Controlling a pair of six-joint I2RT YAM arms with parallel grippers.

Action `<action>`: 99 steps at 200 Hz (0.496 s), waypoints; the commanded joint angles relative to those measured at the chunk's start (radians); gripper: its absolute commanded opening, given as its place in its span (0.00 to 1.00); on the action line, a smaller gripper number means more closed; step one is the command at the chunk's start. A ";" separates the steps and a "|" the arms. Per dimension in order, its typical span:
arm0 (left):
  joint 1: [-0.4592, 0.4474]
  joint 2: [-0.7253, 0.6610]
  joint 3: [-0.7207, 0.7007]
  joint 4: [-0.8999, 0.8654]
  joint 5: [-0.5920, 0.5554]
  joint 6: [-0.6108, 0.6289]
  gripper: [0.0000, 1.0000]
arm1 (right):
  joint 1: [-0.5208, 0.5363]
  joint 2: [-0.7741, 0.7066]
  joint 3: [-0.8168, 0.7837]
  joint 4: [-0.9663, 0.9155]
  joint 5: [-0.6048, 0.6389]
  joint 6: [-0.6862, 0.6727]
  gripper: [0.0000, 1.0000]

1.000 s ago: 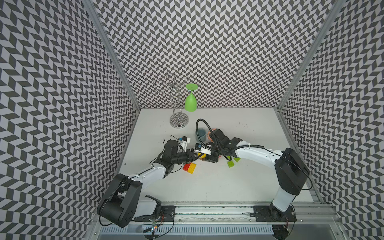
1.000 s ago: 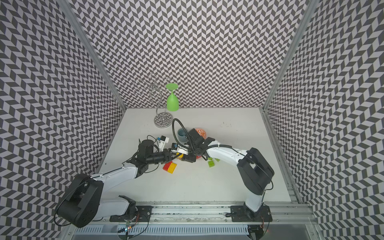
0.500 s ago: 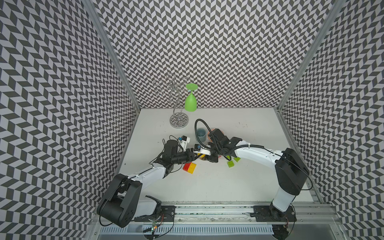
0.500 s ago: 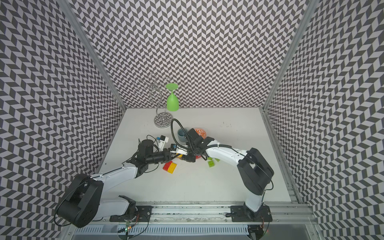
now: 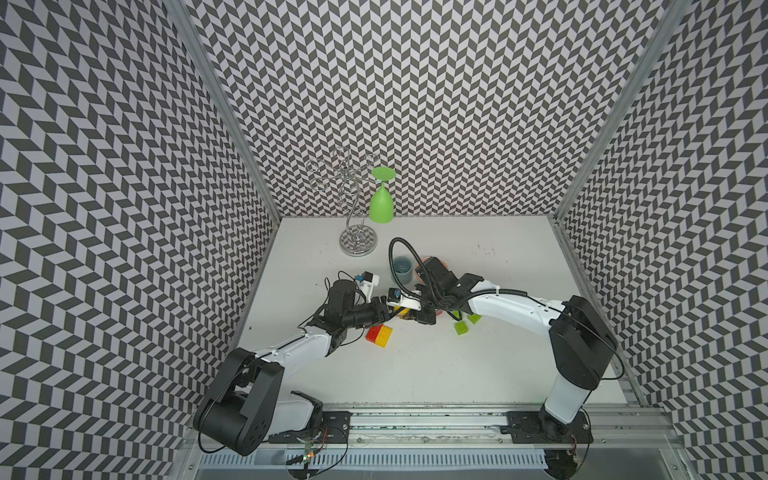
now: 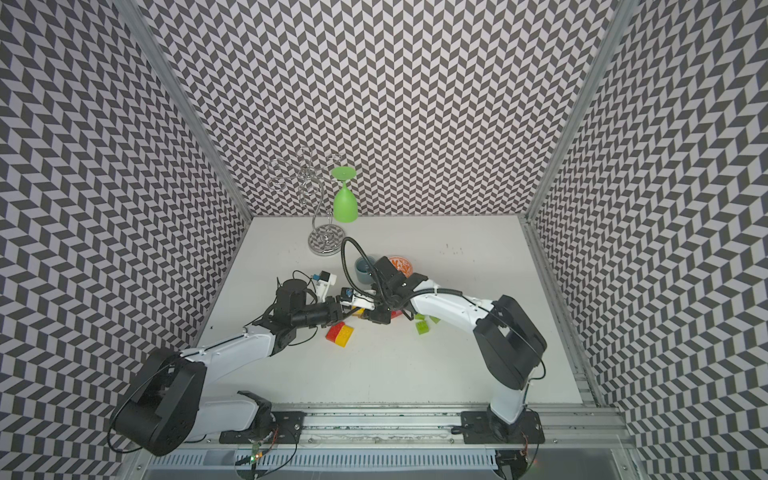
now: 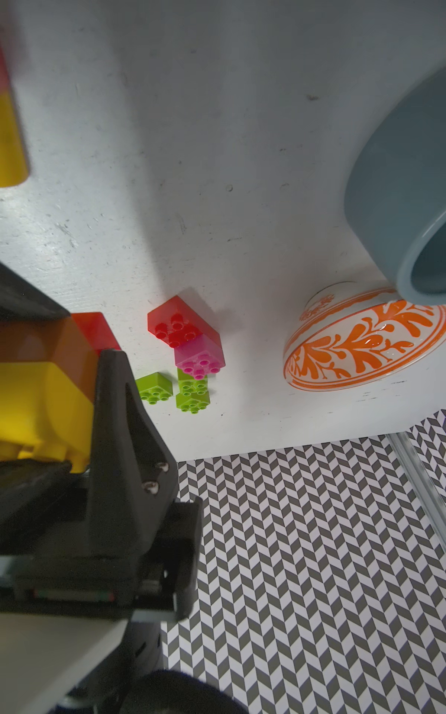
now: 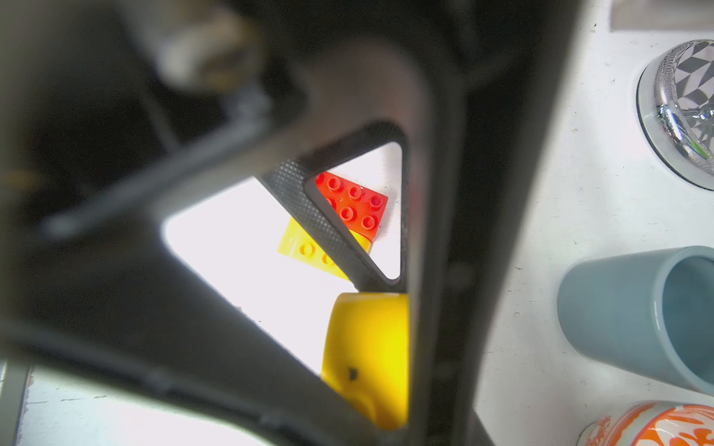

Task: Assemble the letter s with lego
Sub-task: Pick up the lego brick from the center of the board.

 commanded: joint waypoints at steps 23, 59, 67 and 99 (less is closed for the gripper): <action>-0.010 -0.053 0.029 0.002 0.033 0.049 0.51 | 0.009 0.015 0.019 0.021 -0.024 -0.024 0.22; -0.011 -0.068 0.037 -0.021 0.016 0.059 0.65 | 0.009 0.012 0.013 0.020 -0.035 -0.023 0.21; -0.010 -0.071 0.039 -0.030 0.011 0.065 0.69 | 0.009 0.011 0.014 0.018 -0.038 -0.024 0.21; -0.009 -0.085 0.045 -0.056 -0.008 0.078 0.81 | 0.003 0.000 0.010 0.013 -0.053 -0.022 0.20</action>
